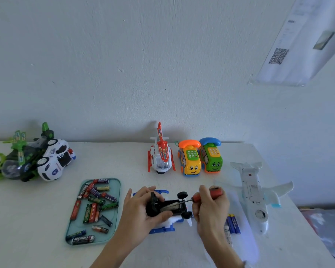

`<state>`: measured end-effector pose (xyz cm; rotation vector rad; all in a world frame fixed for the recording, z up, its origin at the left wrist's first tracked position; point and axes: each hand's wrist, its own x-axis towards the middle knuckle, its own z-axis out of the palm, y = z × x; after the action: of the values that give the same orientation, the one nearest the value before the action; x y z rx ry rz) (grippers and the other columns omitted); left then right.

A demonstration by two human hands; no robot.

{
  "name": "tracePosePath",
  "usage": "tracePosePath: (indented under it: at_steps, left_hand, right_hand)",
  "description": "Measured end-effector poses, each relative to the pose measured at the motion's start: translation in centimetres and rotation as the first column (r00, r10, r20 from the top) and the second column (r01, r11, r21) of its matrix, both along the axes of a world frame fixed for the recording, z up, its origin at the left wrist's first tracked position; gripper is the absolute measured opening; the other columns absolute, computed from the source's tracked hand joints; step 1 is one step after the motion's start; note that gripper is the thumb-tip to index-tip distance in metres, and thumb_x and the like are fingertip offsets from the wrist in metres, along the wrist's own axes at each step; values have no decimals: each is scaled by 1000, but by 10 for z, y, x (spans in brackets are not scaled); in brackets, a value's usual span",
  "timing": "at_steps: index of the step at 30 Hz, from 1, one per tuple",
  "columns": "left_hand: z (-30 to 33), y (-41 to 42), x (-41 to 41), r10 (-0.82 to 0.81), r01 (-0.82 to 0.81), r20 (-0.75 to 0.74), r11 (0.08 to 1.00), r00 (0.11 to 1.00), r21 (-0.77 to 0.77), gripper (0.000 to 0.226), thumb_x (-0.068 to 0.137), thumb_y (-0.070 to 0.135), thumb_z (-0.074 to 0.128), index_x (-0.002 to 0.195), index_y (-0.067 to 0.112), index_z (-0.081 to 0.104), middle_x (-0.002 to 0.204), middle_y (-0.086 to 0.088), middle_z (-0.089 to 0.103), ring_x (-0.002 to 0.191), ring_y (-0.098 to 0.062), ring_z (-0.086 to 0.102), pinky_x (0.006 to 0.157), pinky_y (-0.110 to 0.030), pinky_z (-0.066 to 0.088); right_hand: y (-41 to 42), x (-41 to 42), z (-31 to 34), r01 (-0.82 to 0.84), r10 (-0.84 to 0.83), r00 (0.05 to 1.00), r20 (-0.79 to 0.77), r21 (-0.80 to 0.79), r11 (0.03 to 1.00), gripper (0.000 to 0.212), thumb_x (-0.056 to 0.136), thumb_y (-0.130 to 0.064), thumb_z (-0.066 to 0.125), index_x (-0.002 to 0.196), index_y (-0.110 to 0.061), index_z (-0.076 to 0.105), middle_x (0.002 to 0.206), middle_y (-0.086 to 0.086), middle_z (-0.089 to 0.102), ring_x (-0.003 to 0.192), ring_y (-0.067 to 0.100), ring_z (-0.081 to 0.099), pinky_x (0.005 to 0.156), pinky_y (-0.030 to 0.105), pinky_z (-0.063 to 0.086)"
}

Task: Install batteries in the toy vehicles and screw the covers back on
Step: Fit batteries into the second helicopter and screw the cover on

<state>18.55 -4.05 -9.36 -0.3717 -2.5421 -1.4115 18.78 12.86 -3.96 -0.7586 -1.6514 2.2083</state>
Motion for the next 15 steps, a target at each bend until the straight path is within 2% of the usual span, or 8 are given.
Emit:
tracePosePath:
  at_steps: [5,8,10,12,15]
  left_hand:
    - [1,2,3,20,-20,-1,1000,1000,16,39,64,73,60,94,48,55,109,29,55,121,18,39,114,-39,6]
    - [1,2,3,31,-31,9,999,999,39,49,61,82,56,96,47,56,111,31,54,121,19,39,114,-37,6]
    - [2,3,2,34,-34,13,998,999,45,53,60,85,55,97,47,56,113,31,54,120,19,39,114,-38,8]
    - [4,3,2,35,-36,26,998,999,47,50,58,75,63,98,47,55,113,30,54,120,19,39,115,-41,11]
    - [6,3,1,35,-37,54,999,998,35,50,55,65,69,99,46,55,113,30,54,119,22,37,115,-48,16]
  right_hand:
    - [-6,-5,-1,-20,20,1000,-8,-38,999,23,90,-7,56,70,-4,45,49,10,51,32,16,34,34,20,23]
    - [3,-18,3,52,-59,996,-73,-101,994,28,91,-12,59,65,-5,50,50,10,55,35,16,40,35,23,30]
    - [10,-30,2,12,-25,992,-120,-103,995,21,89,-7,61,70,-7,53,55,12,57,42,18,47,39,26,38]
    - [14,-42,-4,-141,145,987,-73,55,988,13,84,2,65,80,-2,53,67,19,61,53,22,53,48,29,46]
    - [12,-55,-17,-410,383,912,148,292,864,27,74,5,74,90,-2,53,77,17,66,63,23,61,59,31,54]
